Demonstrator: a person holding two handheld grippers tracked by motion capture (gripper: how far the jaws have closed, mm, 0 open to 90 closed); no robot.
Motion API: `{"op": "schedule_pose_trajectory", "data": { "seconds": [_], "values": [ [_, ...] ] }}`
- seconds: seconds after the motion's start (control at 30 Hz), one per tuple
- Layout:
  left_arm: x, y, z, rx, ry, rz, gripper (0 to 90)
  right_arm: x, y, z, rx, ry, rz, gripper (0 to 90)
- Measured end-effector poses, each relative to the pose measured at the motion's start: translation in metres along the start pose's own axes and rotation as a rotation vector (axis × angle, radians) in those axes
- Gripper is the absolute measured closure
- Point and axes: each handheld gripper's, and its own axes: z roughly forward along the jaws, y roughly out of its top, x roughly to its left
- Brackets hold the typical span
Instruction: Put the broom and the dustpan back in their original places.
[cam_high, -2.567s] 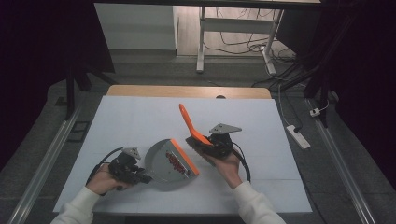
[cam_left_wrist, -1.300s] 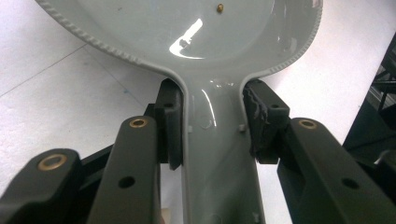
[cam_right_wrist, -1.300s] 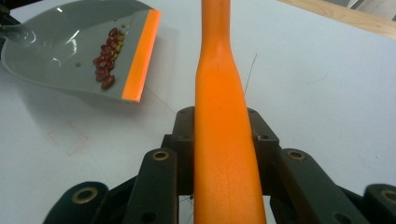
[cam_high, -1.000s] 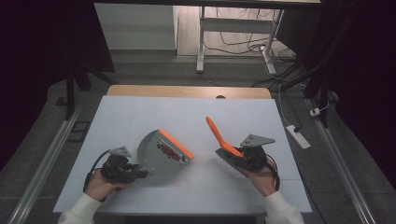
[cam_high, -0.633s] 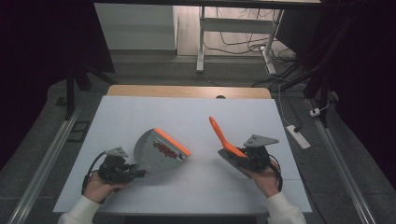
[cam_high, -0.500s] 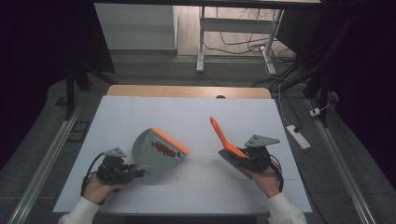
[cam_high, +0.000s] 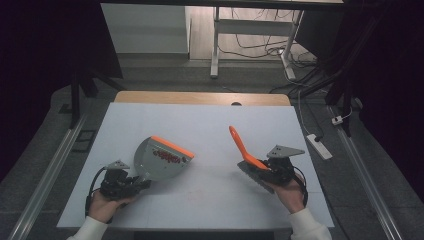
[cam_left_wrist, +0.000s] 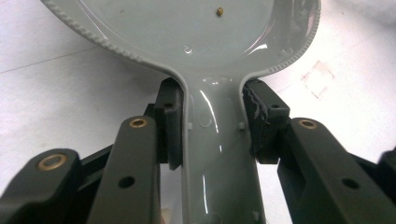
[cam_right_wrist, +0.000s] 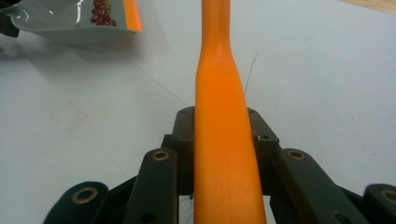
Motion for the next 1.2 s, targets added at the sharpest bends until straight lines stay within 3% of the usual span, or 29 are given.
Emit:
{"op": "schedule_pose_trajectory", "data": {
  "seconds": [0.77,1.2],
  "values": [
    [0.005,-0.010,-0.006,-0.103,0.101,-0.144,61.3,0.001,-0.009,0.003,0.025,0.020,0.017,69.9],
    [0.007,-0.012,-0.002,-0.097,0.142,-0.194,61.3,-0.005,-0.016,0.007,0.030,0.069,0.101,69.9]
  ]
}}
